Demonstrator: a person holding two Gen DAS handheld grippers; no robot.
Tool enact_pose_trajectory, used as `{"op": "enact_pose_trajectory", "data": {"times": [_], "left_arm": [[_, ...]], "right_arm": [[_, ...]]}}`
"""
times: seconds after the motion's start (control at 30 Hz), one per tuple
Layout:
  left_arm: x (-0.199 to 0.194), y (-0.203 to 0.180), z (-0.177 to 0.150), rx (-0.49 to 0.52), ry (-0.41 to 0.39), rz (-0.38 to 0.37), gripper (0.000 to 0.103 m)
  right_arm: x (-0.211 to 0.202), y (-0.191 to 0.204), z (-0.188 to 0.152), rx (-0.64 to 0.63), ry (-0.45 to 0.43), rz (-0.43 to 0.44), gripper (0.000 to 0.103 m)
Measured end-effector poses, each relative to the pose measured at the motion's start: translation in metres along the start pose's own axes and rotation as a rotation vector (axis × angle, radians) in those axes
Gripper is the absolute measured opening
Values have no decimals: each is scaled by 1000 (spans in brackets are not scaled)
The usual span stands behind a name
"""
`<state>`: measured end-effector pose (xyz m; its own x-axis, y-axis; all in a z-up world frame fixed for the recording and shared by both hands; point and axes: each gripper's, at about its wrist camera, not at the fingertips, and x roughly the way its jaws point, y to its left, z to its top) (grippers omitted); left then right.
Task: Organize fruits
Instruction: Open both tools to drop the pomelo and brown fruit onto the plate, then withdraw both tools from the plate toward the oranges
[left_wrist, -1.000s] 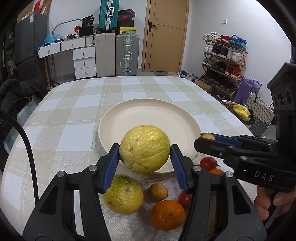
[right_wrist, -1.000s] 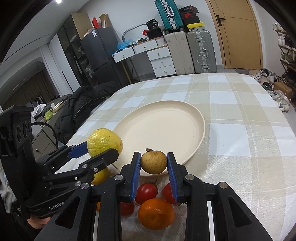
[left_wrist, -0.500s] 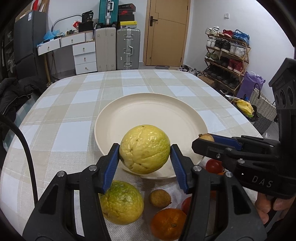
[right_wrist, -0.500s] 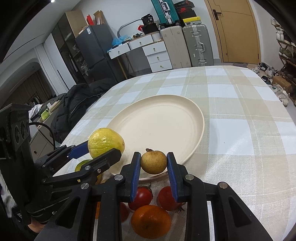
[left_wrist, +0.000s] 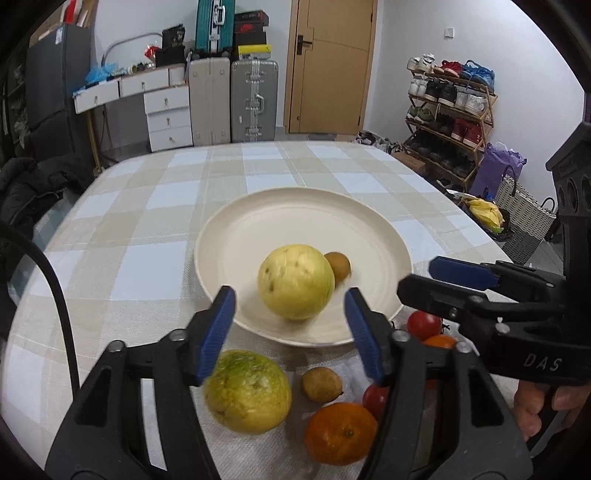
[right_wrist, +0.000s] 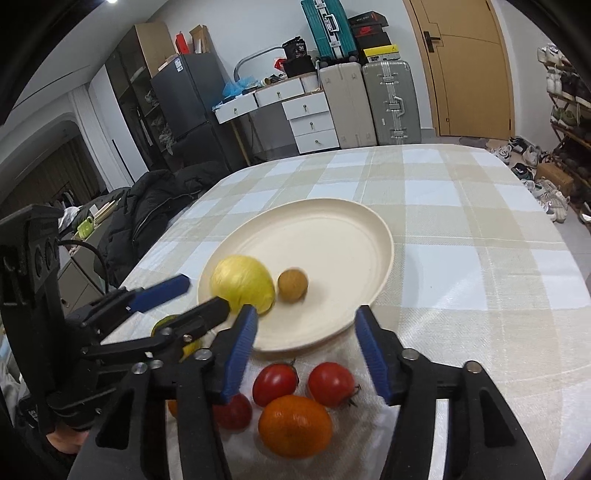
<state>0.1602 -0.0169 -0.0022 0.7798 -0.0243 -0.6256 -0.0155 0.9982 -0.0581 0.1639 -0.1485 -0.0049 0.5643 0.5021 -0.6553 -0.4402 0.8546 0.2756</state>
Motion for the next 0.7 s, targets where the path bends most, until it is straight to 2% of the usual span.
{"op": "enact_pose_trajectory", "data": {"times": [0.03, 0.13, 0.17, 0.23, 0.3, 0.47, 0.7], "left_arm": [[-6, 1, -1, 2, -17, 16, 81], [-24, 4, -6, 1, -50, 26, 89], [-28, 5, -8, 1, -48, 18, 90], [-36, 6, -13, 10, -51, 25, 100], [-46, 6, -18, 27, -66, 45, 102], [-66, 8, -31, 43, -69, 48, 102], [-78, 8, -45, 54, -72, 28, 102]], "right_arm": [[-4, 0, -2, 2, -5, 0, 80], [-19, -2, -9, 17, -45, 2, 98], [-22, -2, -11, 16, -52, 0, 99], [-29, 0, -11, 9, -52, -12, 100], [-34, 0, -11, 12, -57, 0, 102], [-47, 2, -15, 2, -84, 16, 103], [-55, 7, -29, -52, -85, -25, 103]]}}
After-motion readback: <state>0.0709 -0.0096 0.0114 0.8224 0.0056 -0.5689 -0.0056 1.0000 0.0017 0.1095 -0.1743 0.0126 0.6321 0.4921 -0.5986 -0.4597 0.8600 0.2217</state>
